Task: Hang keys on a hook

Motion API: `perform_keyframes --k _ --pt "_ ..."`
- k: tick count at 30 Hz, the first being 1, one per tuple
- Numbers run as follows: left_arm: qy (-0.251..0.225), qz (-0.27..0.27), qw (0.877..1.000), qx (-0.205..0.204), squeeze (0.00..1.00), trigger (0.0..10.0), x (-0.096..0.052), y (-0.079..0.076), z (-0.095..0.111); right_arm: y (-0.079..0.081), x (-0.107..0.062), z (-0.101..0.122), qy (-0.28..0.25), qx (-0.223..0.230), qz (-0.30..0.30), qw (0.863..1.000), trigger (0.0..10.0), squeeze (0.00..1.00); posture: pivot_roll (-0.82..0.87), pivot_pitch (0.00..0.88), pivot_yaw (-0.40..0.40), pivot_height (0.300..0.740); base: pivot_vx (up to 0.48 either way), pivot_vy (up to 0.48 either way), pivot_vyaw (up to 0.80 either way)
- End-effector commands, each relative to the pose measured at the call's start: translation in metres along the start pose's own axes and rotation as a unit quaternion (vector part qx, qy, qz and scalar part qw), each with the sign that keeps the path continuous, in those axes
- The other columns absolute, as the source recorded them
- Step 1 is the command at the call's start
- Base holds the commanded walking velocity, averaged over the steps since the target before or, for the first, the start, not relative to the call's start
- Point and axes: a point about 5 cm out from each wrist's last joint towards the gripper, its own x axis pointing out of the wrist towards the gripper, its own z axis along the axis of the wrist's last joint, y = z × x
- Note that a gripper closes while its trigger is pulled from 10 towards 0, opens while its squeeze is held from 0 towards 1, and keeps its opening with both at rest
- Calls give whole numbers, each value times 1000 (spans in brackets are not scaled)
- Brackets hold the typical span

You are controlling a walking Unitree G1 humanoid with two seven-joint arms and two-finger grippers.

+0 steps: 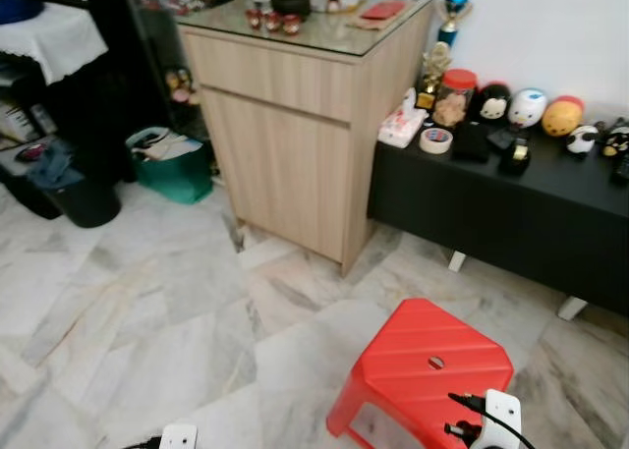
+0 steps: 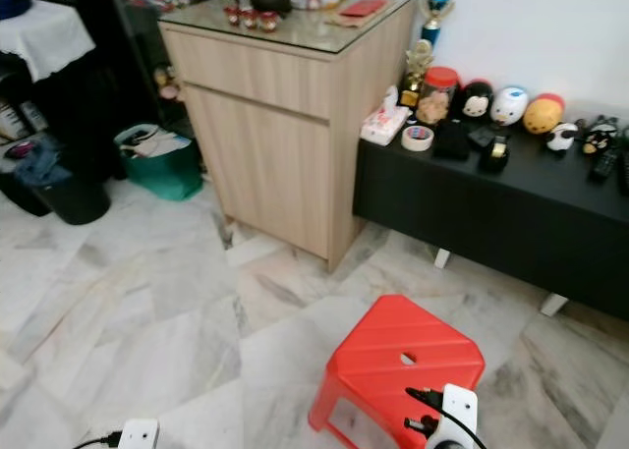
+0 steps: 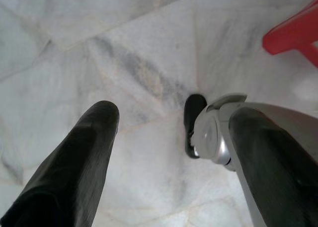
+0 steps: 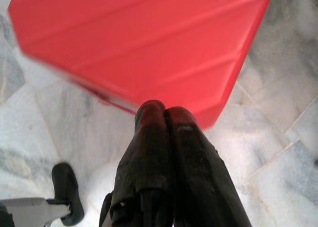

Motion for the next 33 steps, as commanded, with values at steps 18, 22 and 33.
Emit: perform_keyframes --k 18,22,33 --pt "11 4 1000 0 0 10000 -2 6 -5 -2 -1 -3 3 -2 -4 1000 10000 0 110 0 -2 740 -302 0 0" --pt "10 4 1000 -1 0 10000 -1 6 -5 -2 -1 -3 3 -2 -3 1000 10000 0 110 0 -2 740 -300 0 0" --pt "9 5 1000 -1 0 10000 -1 7 -4 -2 -1 -3 0 -1 -3 1000 10000 0 113 0 -3 740 -302 0 0"
